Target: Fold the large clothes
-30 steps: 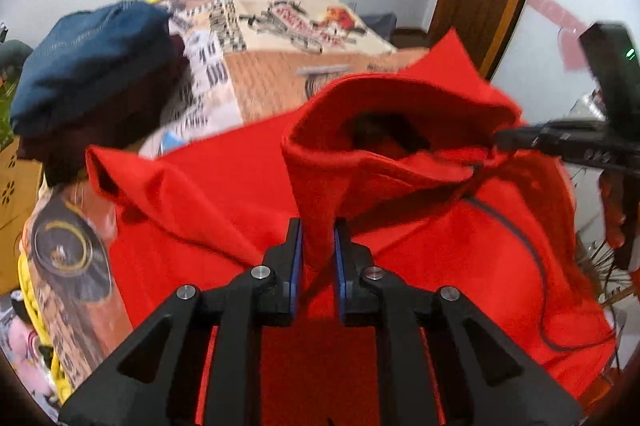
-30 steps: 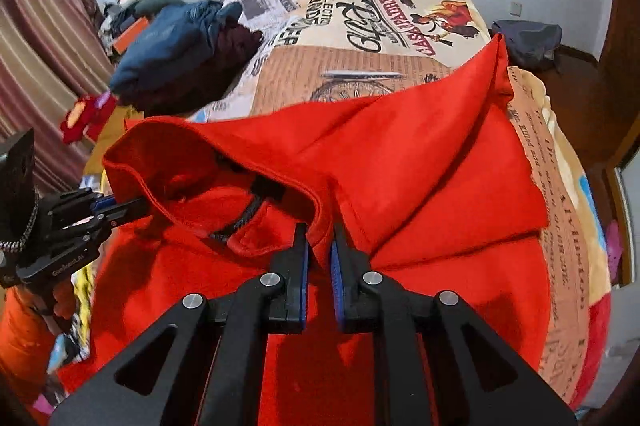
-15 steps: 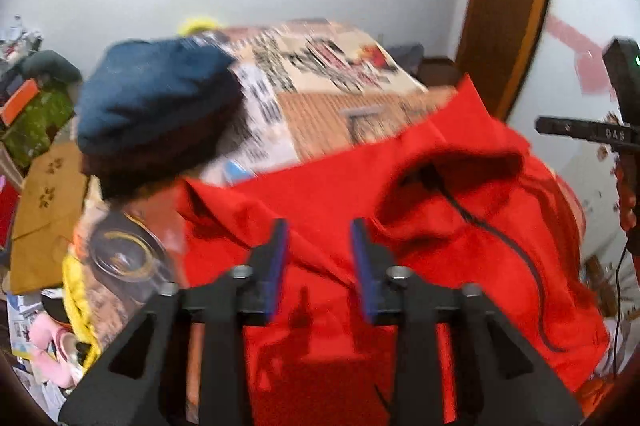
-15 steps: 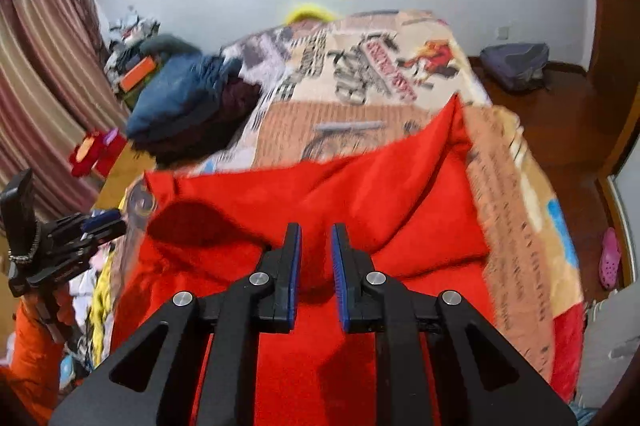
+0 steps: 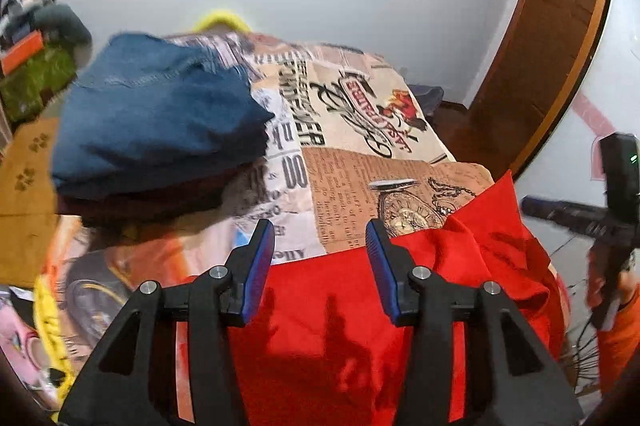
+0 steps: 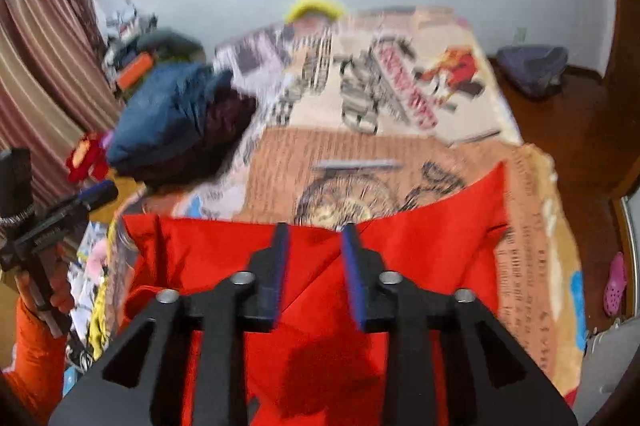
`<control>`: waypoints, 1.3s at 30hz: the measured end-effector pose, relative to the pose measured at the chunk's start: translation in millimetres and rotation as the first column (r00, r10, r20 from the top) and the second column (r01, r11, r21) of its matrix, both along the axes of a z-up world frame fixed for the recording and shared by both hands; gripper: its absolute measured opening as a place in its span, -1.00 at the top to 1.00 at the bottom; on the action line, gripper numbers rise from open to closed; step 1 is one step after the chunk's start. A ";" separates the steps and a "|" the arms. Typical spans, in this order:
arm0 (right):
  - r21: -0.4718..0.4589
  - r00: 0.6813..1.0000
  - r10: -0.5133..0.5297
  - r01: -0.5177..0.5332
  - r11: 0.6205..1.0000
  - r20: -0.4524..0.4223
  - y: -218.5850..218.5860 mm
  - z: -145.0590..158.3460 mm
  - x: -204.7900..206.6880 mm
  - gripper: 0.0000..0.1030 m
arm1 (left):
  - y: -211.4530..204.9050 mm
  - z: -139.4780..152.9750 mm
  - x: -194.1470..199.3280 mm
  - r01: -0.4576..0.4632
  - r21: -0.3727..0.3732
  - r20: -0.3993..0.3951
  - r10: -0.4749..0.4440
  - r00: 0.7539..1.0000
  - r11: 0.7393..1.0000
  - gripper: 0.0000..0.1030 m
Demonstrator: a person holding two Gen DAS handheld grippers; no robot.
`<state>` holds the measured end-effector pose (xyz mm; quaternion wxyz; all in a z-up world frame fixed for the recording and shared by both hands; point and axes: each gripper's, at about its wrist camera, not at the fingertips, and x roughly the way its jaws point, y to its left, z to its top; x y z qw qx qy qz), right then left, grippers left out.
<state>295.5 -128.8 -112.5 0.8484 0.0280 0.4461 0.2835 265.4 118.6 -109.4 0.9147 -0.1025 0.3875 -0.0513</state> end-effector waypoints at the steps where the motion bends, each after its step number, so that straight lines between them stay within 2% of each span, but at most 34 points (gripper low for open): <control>1: -0.009 1.000 0.019 -0.019 1.000 -0.024 7.0 -9.3 4.6 0.42 | -0.8 -7.9 7.9 0.010 -0.013 -0.021 -0.010 1.000 1.000 0.10; 3: -0.026 0.996 0.049 -0.051 0.998 -0.069 15.3 -21.9 11.1 0.41 | -3.9 -21.1 16.0 0.029 -0.020 -0.056 -0.030 0.998 0.999 0.10; 6: -0.069 0.988 0.082 -0.092 0.993 -0.133 26.3 -45.2 17.0 0.41 | -7.8 -49.4 24.7 0.045 0.038 -0.128 -0.040 0.991 0.998 0.10; 10: -0.152 0.981 0.065 -0.093 0.984 -0.180 20.5 -65.9 19.3 0.37 | 3.5 -86.9 19.8 0.013 0.127 -0.222 0.016 0.975 0.992 0.10; 12: -0.176 0.980 0.049 -0.083 0.981 -0.191 11.4 -70.2 19.3 0.35 | 12.9 -96.5 9.9 -0.007 0.162 -0.239 0.046 0.970 0.987 0.10; 14: -0.200 0.982 0.032 -0.069 0.977 -0.184 1.9 -71.1 17.8 0.34 | 25.9 -101.4 -1.6 -0.030 0.164 -0.245 0.070 0.967 0.986 0.09; 17: -0.197 0.986 0.013 -0.046 0.979 -0.167 -17.8 -68.5 10.8 0.34 | 49.6 -108.1 -21.3 -0.091 0.174 -0.259 0.134 0.957 0.981 -0.02; 19: -0.188 0.988 -0.006 -0.023 0.982 -0.153 -32.1 -65.2 5.7 0.32 | 64.7 -112.4 -38.0 -0.143 0.196 -0.259 0.192 0.947 0.970 -0.19; 23: -0.170 0.988 -0.063 0.039 0.985 -0.144 -54.3 -55.2 -4.2 0.31 | 84.8 -115.5 -61.2 -0.198 0.150 -0.282 0.234 0.930 0.969 -0.24; 24: -0.171 0.987 -0.074 0.049 0.984 -0.145 -56.5 -51.9 -5.7 0.29 | 85.8 -111.7 -63.8 -0.204 0.145 -0.274 0.237 0.932 0.968 -0.24; 27: -0.162 0.987 -0.071 0.048 0.986 -0.141 -53.3 -37.4 -8.6 0.05 | 82.6 -85.0 -66.8 -0.208 0.144 -0.199 0.234 0.952 0.968 -0.24; 29: -0.160 0.994 -0.059 0.044 0.986 -0.093 -45.3 -26.3 -11.0 -0.12 | 73.2 -67.0 -57.5 -0.201 0.146 -0.155 0.223 0.962 0.969 -0.24; 31: -0.137 0.997 -0.040 0.032 0.990 -0.062 -33.0 -16.5 -13.2 -0.19 | 59.2 -50.0 -46.9 -0.175 0.130 -0.115 0.190 0.975 0.976 -0.24; 34: -0.097 0.998 -0.011 0.005 0.995 -0.060 -13.2 -15.2 -14.8 -0.21 | 24.4 -34.6 -31.8 -0.077 0.080 -0.088 0.084 0.993 0.994 -0.24; 36: -0.104 0.998 0.006 -0.013 0.994 -0.061 0.2 -20.9 -16.6 -0.22 | 1.2 -34.0 -25.8 -0.006 0.053 -0.094 0.011 0.996 0.999 -0.24; 39: -0.125 0.993 0.047 -0.060 0.990 -0.104 21.4 -39.4 -22.1 -0.22 | -37.3 -45.3 -19.4 0.097 0.034 -0.131 -0.092 0.987 0.995 -0.24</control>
